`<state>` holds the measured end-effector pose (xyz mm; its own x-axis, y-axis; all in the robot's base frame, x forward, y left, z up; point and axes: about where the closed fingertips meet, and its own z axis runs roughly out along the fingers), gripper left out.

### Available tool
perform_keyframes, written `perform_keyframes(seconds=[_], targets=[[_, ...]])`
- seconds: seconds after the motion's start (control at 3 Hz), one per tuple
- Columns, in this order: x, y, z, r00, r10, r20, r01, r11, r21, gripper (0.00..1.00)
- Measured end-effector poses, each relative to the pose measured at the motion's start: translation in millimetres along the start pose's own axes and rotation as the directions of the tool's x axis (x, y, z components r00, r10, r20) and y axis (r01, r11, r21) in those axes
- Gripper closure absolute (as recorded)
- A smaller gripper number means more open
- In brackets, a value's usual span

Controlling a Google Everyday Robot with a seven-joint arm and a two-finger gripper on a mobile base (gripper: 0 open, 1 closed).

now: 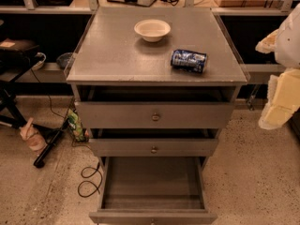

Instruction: Place pepsi can into bottom drawer

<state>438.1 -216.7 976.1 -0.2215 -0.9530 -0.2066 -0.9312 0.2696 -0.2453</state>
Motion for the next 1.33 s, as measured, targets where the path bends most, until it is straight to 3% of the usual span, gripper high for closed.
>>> perform_keyframes(seconds=[0.33, 0.67, 1.0, 1.33], targets=[[0, 0, 0, 1.0, 0.0, 0.0, 0.0, 1.0, 0.0, 0.0], [-3, -4, -1, 0.997, 0.056, 0.044, -0.058, 0.998, 0.025, 0.0], [-10, -11, -3, 0.982, 0.164, 0.096, -0.171, 0.9833, 0.063, 0.0], [-9, -25, 1, 0.942, 0.307, 0.133, -0.318, 0.9448, 0.078, 0.0]])
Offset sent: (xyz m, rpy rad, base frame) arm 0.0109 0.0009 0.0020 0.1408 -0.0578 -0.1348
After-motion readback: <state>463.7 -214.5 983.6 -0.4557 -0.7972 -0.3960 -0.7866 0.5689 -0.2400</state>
